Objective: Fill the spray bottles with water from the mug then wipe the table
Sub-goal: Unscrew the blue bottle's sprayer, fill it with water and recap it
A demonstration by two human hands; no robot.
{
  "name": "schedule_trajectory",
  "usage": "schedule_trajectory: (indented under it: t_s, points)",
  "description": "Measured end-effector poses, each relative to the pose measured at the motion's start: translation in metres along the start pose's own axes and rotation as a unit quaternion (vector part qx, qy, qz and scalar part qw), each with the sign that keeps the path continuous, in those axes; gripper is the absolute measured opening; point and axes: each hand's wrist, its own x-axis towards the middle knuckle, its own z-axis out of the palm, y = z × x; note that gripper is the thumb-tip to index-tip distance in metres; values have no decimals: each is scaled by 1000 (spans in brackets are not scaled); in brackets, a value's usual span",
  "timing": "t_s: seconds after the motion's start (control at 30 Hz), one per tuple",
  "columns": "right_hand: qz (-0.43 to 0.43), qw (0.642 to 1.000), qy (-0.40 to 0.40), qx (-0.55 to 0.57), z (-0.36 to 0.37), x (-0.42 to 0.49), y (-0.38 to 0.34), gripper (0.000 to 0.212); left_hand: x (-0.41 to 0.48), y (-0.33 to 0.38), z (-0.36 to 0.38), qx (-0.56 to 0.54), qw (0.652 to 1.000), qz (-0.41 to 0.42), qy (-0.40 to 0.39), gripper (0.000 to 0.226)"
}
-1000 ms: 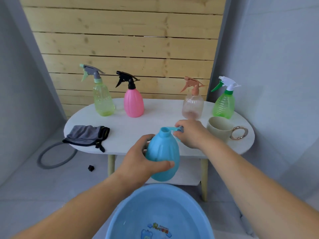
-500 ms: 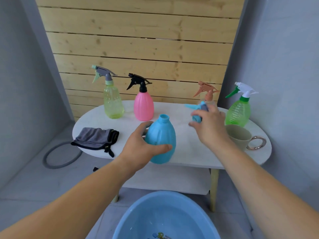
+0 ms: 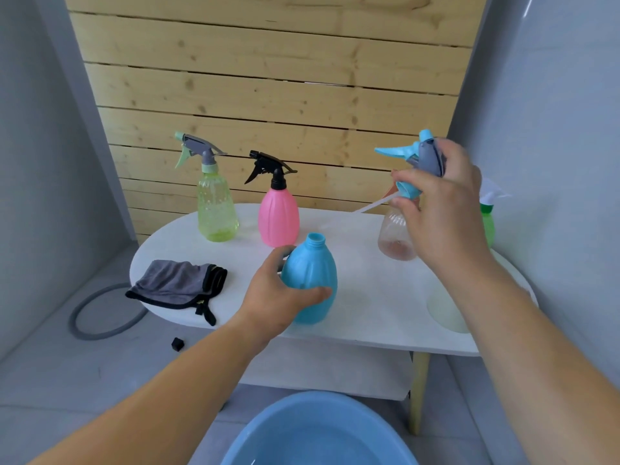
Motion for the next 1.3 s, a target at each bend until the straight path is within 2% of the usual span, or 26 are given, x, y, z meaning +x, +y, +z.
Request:
schedule_trajectory:
  t_s: [0.17, 0.33, 0.5, 0.67, 0.8, 0.9, 0.97, 1.07, 1.17, 1.23, 1.3]
  points:
    - [-45, 999, -13, 5, 14, -4, -5, 32, 4, -2, 4, -4, 1000, 3, -3, 75]
    - [-127, 992, 15, 4, 18, -4, -15, 36, 5, -3, 7, -7, 1000, 8, -7, 69]
    - [-190, 981, -10, 30, 29, -12, -30, 37, 5, -3, 13, 1, 1000, 13, -15, 77]
    - [-148, 975, -113, 123, 48, -30, -41, 47, 5, -3, 16, -1, 1000, 22, -22, 72]
    - [-49, 951, -178, 248, 46, -34, -41, 52, 5, -3, 15, 3, 999, 27, -32, 72]
    - [1, 933, -175, 313, 47, -37, -41, 36, 5, -4, 15, 7, 999, 30, -34, 72]
    - [64, 911, -157, 375, 51, -38, -42, 24, 7, -5, 15, 14, 999, 31, -33, 74]
    - [132, 871, -166, 442, 53, -38, -44, 38, 8, -6, 15, 19, 999, 31, -37, 75]
    - [136, 844, -224, 468, 48, -35, -42, 59, 7, -8, 13, 18, 999, 32, -36, 76]
    - [113, 852, -260, 440, 43, -32, -41, 57, 7, -10, 14, 20, 999, 33, -35, 78]
    - [100, 870, -258, 409, 42, -31, -39, 56, 8, -11, 14, 22, 999, 32, -35, 80]
